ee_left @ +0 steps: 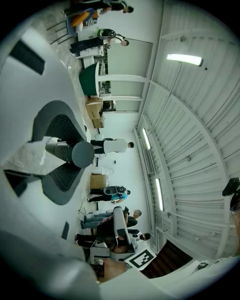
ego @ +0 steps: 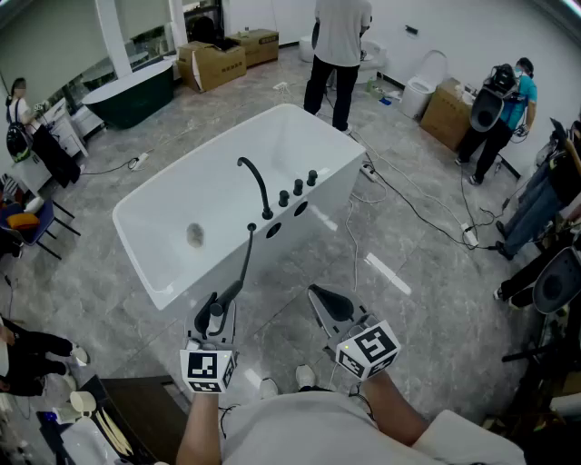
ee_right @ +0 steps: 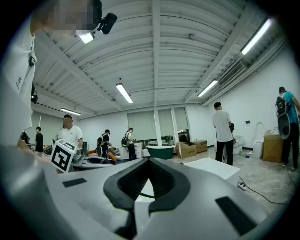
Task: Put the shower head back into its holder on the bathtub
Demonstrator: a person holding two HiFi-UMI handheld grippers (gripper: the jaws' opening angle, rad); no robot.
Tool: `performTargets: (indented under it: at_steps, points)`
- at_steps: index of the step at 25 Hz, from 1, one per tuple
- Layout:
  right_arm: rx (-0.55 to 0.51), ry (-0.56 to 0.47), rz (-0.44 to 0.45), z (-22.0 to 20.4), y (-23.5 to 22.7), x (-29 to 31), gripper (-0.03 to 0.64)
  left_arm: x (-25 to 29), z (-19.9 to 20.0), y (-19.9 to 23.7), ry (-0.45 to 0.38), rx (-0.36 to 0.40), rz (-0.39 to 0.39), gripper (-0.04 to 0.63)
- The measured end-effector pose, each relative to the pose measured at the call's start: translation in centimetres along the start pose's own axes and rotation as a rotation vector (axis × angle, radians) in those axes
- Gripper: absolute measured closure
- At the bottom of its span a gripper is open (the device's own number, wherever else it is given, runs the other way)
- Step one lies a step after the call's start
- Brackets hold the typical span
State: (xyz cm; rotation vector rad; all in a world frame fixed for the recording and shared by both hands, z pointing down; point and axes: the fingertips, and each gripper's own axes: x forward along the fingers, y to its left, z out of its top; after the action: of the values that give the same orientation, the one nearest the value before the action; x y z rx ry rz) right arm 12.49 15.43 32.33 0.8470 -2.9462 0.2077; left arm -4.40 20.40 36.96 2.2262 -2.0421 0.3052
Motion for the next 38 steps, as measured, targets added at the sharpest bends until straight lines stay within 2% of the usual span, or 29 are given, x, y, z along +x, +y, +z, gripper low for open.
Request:
performTargets:
  at_steps: [9, 17, 21, 27, 38]
  points:
    - [-0.004, 0.006, -0.019, -0.2, 0.0, 0.1, 0.6, 0.4, -0.1, -0.1, -0.001, -0.008, -0.028, 0.451]
    - [0.05, 0.025, -0.038, -1.4, 0.3, 1.5, 0.598, 0.3, 0.0, 0.9, -0.008, -0.035, -0.048, 0.451]
    - [0.067, 0.014, -0.055, -0.8, 0.3, 1.7, 0.598, 0.7, 0.6, 1.0, -0.013, -0.023, -0.063, 0.451]
    - [0.052, -0.016, -0.076, 1.1, 0.9, 1.9, 0.6, 1.3, 2.0, 2.0, -0.033, 0.0, -0.083, 0.451]
    - [0.002, -0.022, -0.116, 1.6, 3.6, 3.5, 0.598, 1.5, 2.5, 3.4, -0.051, 0.005, -0.142, 0.451]
